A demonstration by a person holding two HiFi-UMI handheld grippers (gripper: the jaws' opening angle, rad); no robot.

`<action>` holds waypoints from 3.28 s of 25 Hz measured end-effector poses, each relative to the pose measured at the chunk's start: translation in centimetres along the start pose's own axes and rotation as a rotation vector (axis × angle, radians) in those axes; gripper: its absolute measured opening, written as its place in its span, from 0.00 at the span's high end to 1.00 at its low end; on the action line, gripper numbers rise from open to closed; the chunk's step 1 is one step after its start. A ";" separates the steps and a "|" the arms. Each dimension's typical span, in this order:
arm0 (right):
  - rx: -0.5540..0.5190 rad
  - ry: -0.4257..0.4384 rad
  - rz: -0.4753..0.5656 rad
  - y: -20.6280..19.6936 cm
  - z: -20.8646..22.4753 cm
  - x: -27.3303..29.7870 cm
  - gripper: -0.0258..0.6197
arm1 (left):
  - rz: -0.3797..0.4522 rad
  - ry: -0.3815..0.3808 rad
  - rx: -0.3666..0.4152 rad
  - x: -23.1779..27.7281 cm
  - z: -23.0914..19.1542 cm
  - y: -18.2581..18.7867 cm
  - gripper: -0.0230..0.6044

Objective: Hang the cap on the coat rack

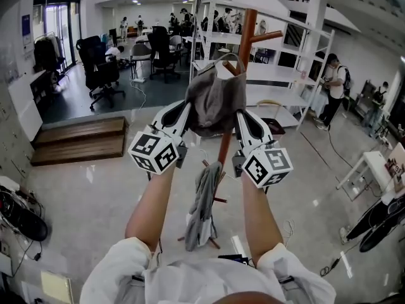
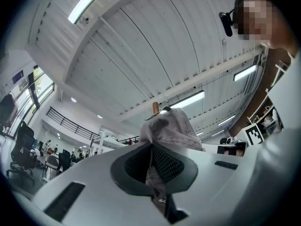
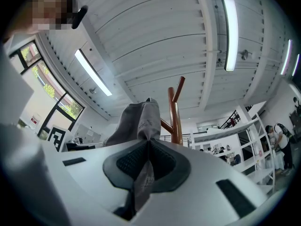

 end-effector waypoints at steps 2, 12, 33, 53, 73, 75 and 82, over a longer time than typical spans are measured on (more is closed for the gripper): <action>0.004 -0.008 -0.006 -0.3 0.1 0.1 0.92 | -0.004 0.006 -0.005 0.1 -0.1 -0.2 0.93; -0.002 -0.037 -0.062 -2.1 1.0 0.7 0.92 | -0.069 0.032 -0.023 1.3 -1.1 -3.1 0.93; 0.069 -0.091 -0.128 -5.5 3.8 -0.5 0.92 | -0.147 0.014 -0.130 1.8 -0.9 -8.8 0.93; 0.020 -0.094 -0.085 -4.3 4.5 -2.2 0.91 | -0.122 0.017 -0.113 0.9 -0.2 -8.2 0.90; -0.007 -0.050 -0.216 -10.7 2.5 -15.3 0.91 | -0.198 0.069 -0.087 -11.2 3.3 -11.2 0.92; -0.017 -0.050 -0.246 -12.5 2.0 -17.4 0.91 | -0.231 0.077 -0.094 -13.1 4.4 -12.8 0.92; 0.031 -0.085 -0.408 -20.4 1.7 -24.0 0.91 | -0.333 0.138 -0.089 -19.6 6.5 -19.9 0.93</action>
Point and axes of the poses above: the fingertips, and each gripper's own axes: x forward along the fingers, z to its right, y out of its top, the point moved 3 cm from there along -x, backward along the fingers, and after that the axes turned 5 degrees about z, right-handed, at the moved point
